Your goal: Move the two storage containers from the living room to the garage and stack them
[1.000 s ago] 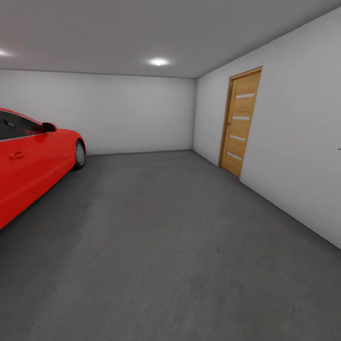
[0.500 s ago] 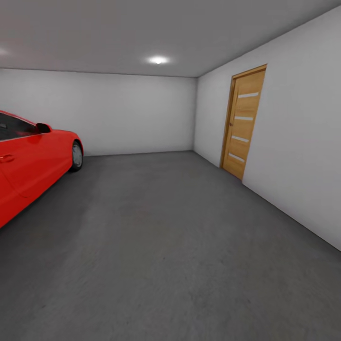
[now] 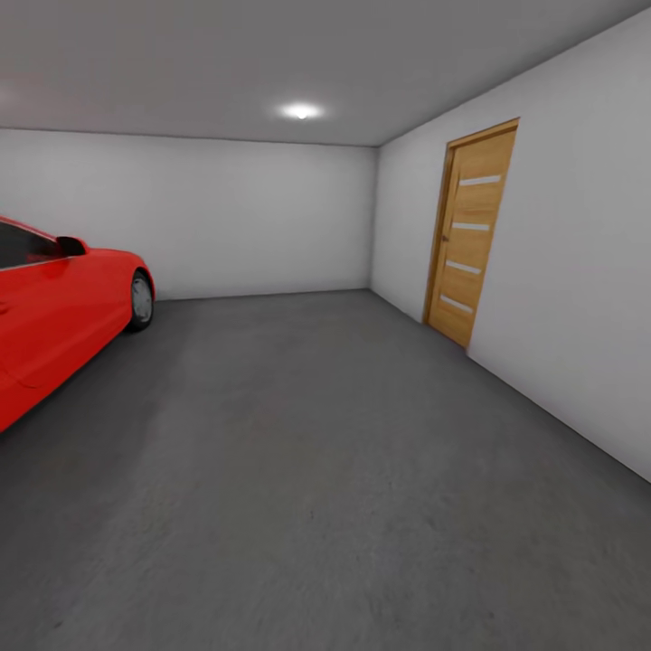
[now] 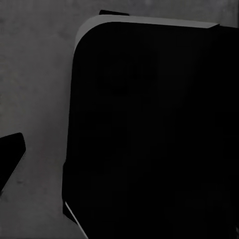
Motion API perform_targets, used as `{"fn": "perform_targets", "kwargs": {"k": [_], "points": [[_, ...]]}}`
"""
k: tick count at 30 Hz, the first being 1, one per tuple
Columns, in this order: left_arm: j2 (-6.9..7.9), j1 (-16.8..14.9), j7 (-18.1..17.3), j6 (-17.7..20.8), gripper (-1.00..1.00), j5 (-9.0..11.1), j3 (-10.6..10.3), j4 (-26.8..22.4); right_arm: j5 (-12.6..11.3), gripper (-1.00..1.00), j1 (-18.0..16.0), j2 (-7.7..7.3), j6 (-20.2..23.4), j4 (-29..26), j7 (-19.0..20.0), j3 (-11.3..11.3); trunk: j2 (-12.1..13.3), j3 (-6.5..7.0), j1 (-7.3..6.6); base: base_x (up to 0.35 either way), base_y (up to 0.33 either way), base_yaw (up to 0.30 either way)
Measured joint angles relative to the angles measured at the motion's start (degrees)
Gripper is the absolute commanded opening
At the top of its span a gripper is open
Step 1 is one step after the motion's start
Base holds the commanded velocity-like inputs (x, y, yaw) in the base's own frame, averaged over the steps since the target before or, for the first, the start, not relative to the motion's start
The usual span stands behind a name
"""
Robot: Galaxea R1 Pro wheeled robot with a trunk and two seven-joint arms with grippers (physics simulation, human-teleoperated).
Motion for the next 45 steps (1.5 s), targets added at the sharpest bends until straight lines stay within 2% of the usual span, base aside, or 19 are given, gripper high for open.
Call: {"fn": "perform_targets", "kwargs": {"k": [10, 29, 45], "points": [[-0.01, 0.00, 0.00, 0.04, 1.00, 0.00, 0.02, -0.01, 0.07, 1.00, 0.00, -0.28, -0.28, 0.00, -0.07, 0.00, 0.00, 0.00, 0.00, 0.321, 0.000, -0.022], [0.06, 0.00, 0.02, -0.03, 1.00, 0.00, 0.06, -0.02, 0.18, 1.00, 0.00, -0.24, -0.35, 0.00, 0.18, -0.01, 0.00, 0.00, 0.00, 0.321, 0.000, -0.224], [0.06, 0.00, 0.02, -0.06, 1.00, 0.00, 0.00, 0.00, 0.08, 1.00, 0.00, -0.13, -0.27, 0.00, -0.07, 0.07, 0.00, 0.00, 0.00, 0.321, 0.000, -0.017]]}}
